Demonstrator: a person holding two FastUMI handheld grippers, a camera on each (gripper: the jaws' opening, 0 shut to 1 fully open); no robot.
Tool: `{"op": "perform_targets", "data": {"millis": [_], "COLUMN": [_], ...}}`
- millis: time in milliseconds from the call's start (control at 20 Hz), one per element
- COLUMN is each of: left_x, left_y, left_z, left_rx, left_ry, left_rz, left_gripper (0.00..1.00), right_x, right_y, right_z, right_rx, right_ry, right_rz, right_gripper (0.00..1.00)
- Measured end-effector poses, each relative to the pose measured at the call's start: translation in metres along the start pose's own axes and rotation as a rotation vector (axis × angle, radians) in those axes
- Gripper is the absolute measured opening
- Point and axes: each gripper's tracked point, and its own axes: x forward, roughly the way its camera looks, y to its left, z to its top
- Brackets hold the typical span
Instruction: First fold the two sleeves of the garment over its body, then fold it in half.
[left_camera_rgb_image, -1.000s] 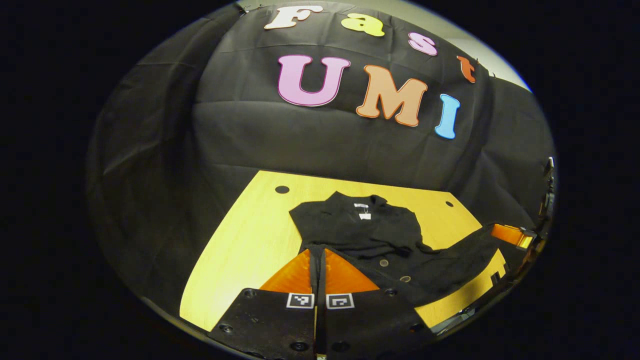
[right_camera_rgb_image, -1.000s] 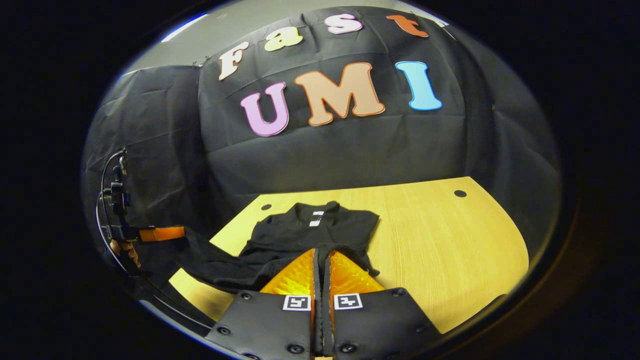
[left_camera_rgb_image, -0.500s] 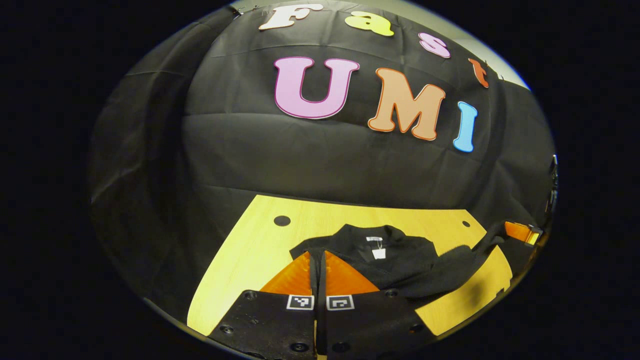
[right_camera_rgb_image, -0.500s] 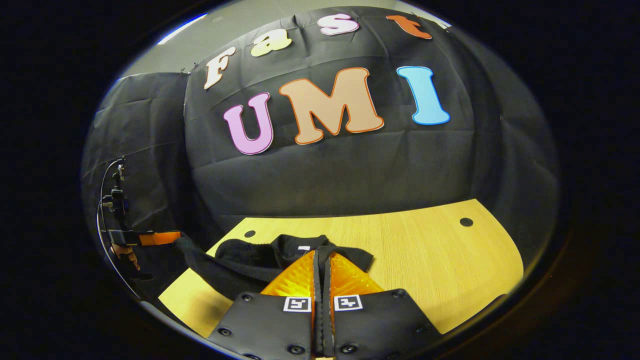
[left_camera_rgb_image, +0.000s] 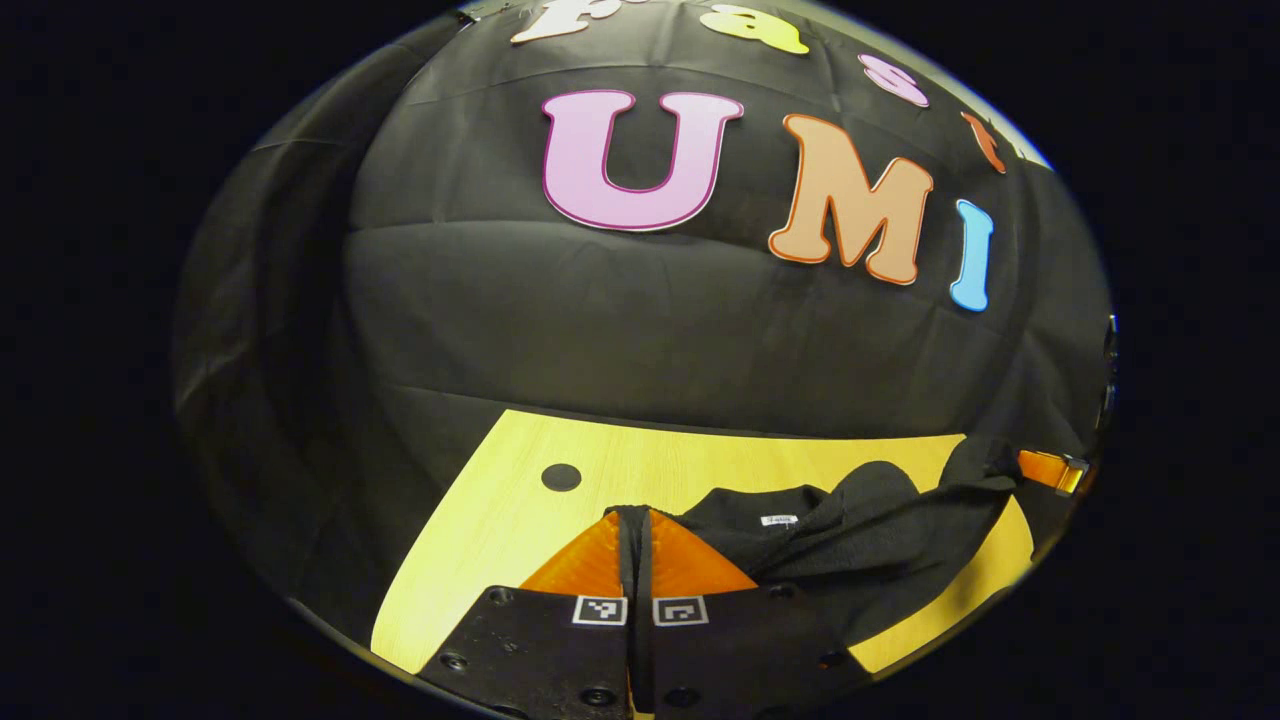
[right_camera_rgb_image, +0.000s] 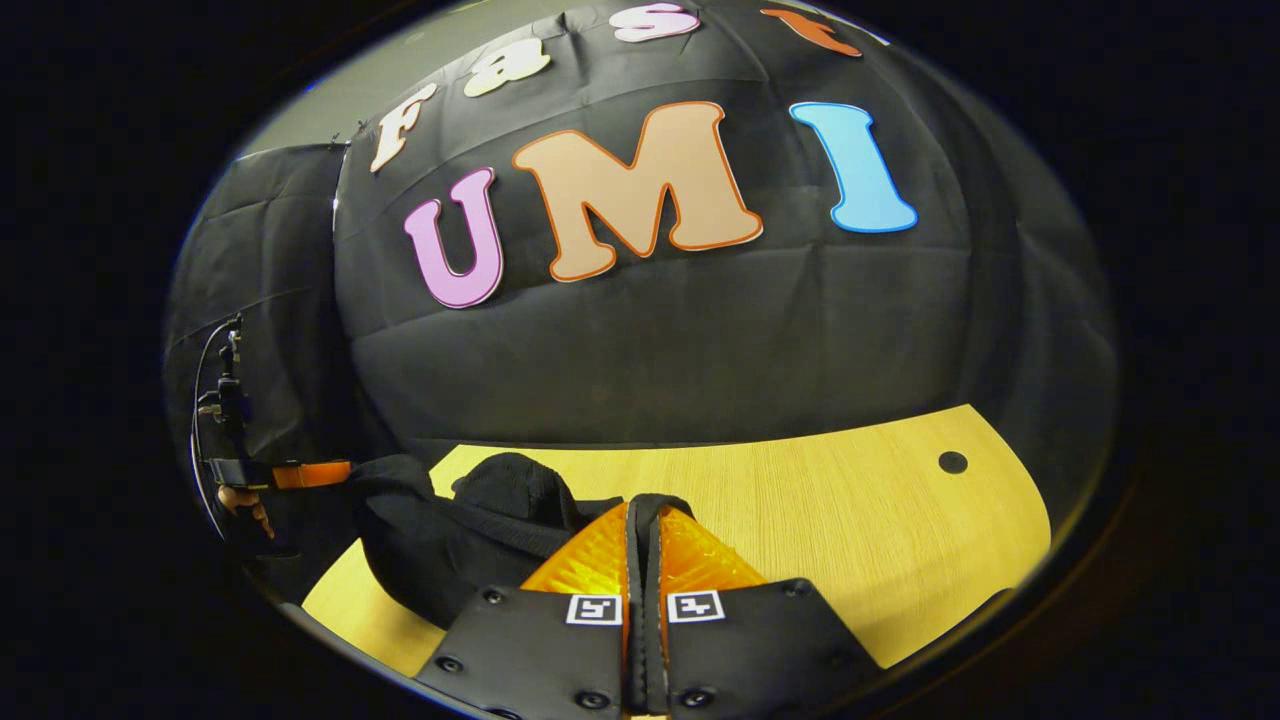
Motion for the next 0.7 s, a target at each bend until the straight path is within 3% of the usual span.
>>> {"op": "perform_targets", "data": {"millis": [150, 250, 350, 400, 500, 650, 700], "left_x": [0.017, 0.023, 0.022, 0.033, 0.022, 0.013, 0.006], "left_y": [-0.002, 0.012, 0.029, 0.009, 0.004, 0.005, 0.007], "left_z": [-0.001, 0.008, 0.024, 0.042, 0.070, 0.078, 0.077], "left_rx": [0.025, 0.041, 0.070, 0.072, 0.074, 0.094, 0.090], "left_ry": [0.008, -0.025, -0.105, -0.158, -0.244, -0.276, -0.273], "left_rz": [0.019, 0.112, 0.228, 0.231, 0.235, 0.257, 0.259], "left_gripper": [0.00, 0.00, 0.59, 0.89, 0.96, 0.97, 0.97], "right_x": [0.016, 0.023, 0.023, 0.024, 0.017, 0.009, 0.006], "right_y": [-0.009, -0.027, -0.041, -0.042, -0.046, -0.043, -0.040], "right_z": [-0.001, -0.005, 0.007, 0.017, 0.029, 0.026, 0.027], "right_rx": [0.008, 0.010, -0.003, -0.009, -0.022, -0.019, -0.025], "right_ry": [0.016, 0.045, -0.007, -0.047, -0.093, -0.091, -0.094], "right_rz": [-0.007, -0.088, -0.144, -0.148, -0.172, -0.172, -0.167], "right_gripper": [0.02, 0.00, 0.65, 0.97, 0.98, 0.94, 0.98]}}
